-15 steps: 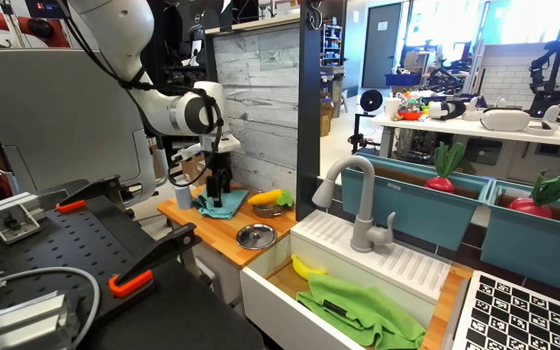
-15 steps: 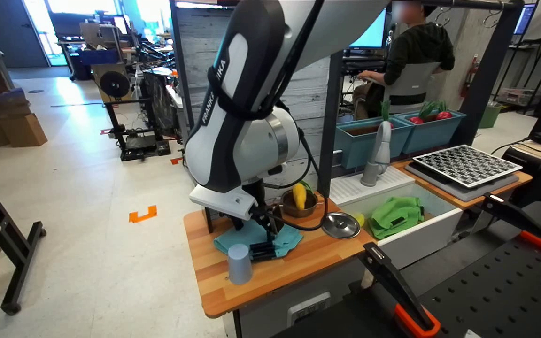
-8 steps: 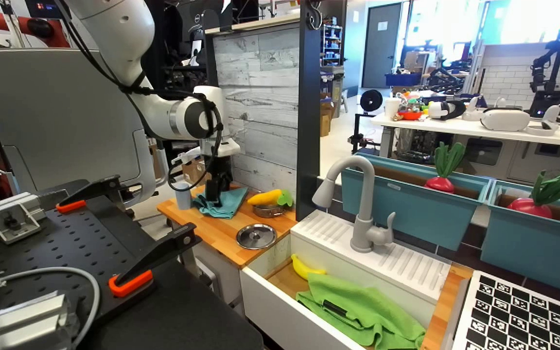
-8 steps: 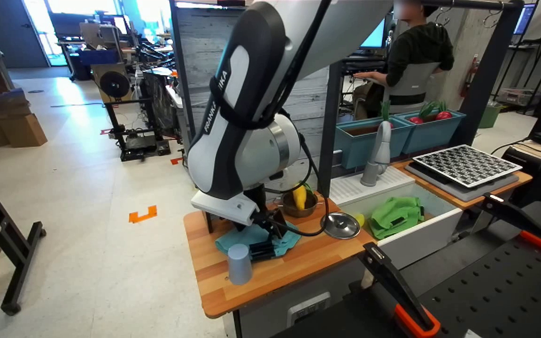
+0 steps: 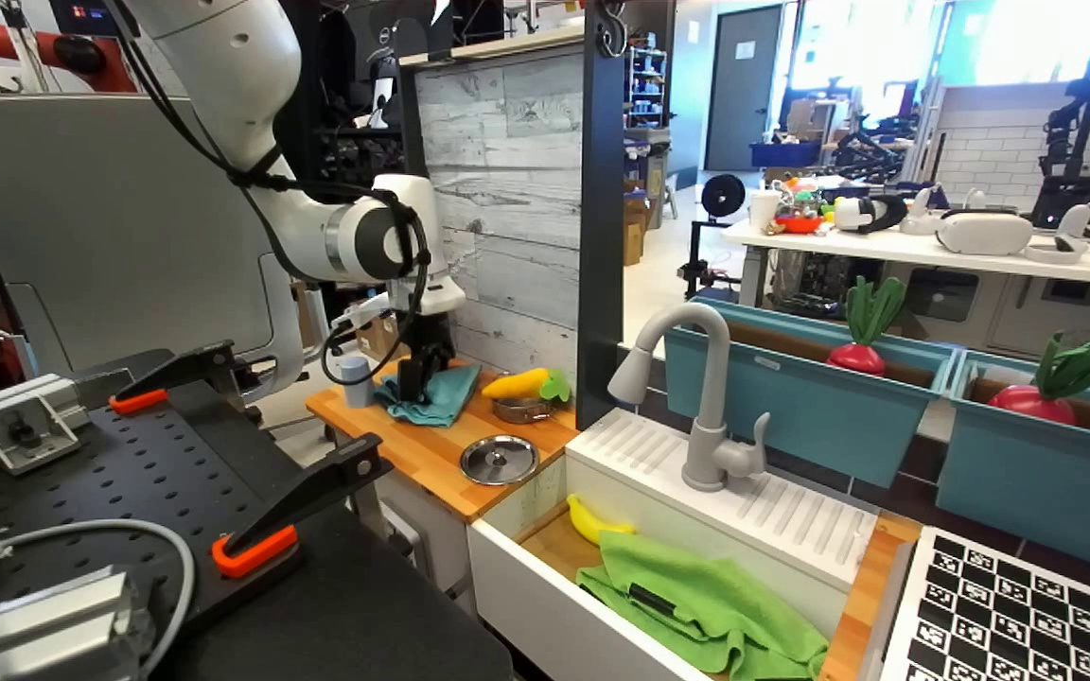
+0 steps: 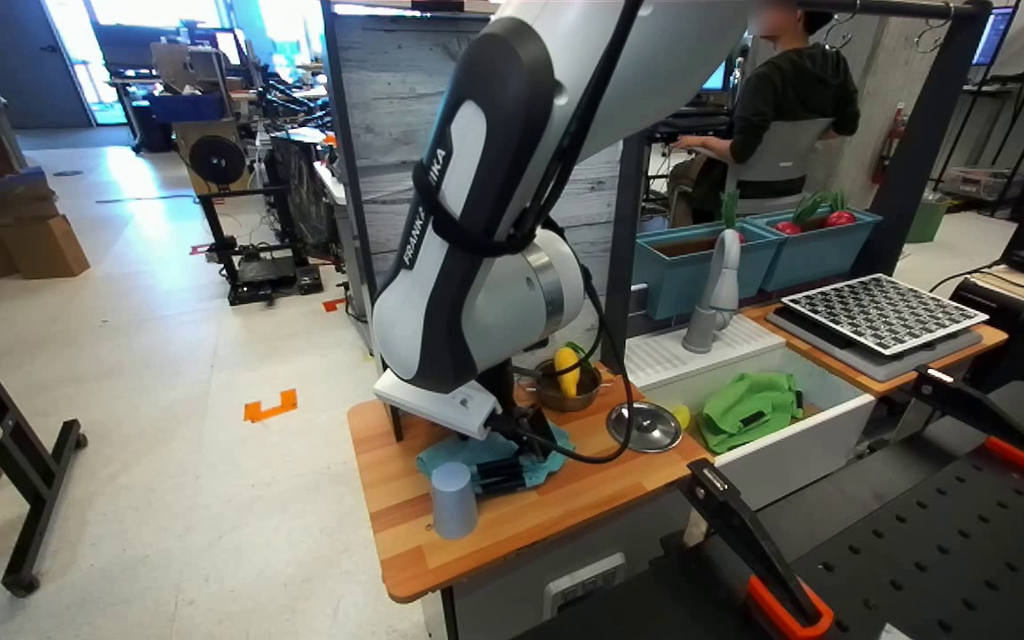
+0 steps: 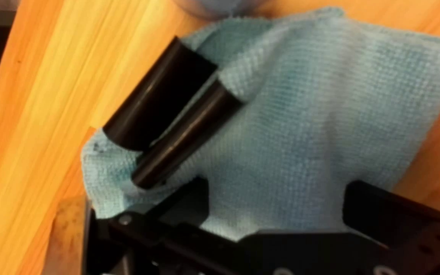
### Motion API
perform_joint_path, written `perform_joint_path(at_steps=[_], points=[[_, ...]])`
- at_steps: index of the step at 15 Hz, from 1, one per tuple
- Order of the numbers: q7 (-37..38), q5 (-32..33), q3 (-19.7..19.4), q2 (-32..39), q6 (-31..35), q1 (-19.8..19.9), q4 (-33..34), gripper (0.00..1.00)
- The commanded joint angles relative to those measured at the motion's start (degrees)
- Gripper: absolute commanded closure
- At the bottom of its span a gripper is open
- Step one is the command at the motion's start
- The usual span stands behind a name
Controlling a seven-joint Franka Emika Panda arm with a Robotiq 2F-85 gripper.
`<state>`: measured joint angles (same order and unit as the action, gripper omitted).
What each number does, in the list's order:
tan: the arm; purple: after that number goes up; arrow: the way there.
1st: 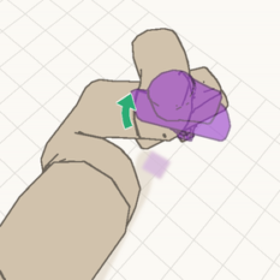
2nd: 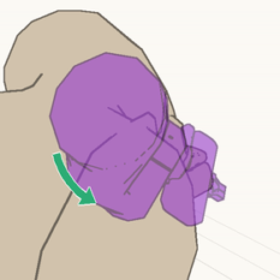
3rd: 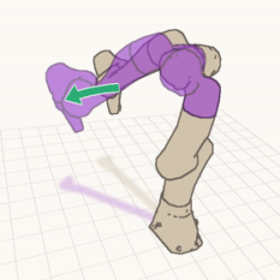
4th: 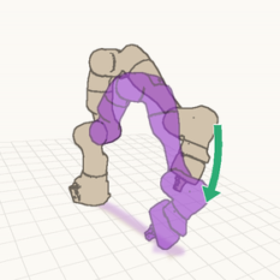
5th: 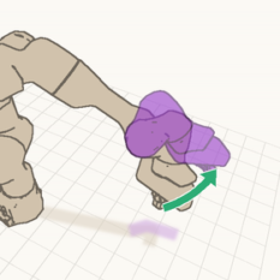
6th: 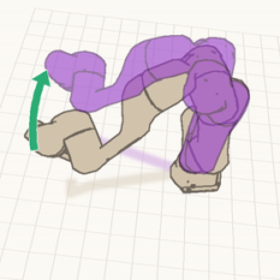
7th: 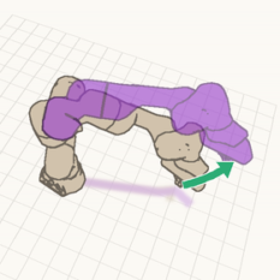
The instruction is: Move the blue cloth
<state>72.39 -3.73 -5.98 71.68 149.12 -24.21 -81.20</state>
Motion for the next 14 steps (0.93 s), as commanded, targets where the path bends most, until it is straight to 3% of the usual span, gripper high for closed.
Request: perform_joint_path(at_steps=[1, 6, 14], points=[[0.5, -0.5, 0.2, -1.7, 3.3, 1.1, -6.1, 0.0], [1.2, -1.2, 0.1, -4.2, 5.4, 1.9, -12.8, 0.0], [-0.7, -6.3, 2.6, -6.5, 15.9, 5.7, -22.5, 0.0]])
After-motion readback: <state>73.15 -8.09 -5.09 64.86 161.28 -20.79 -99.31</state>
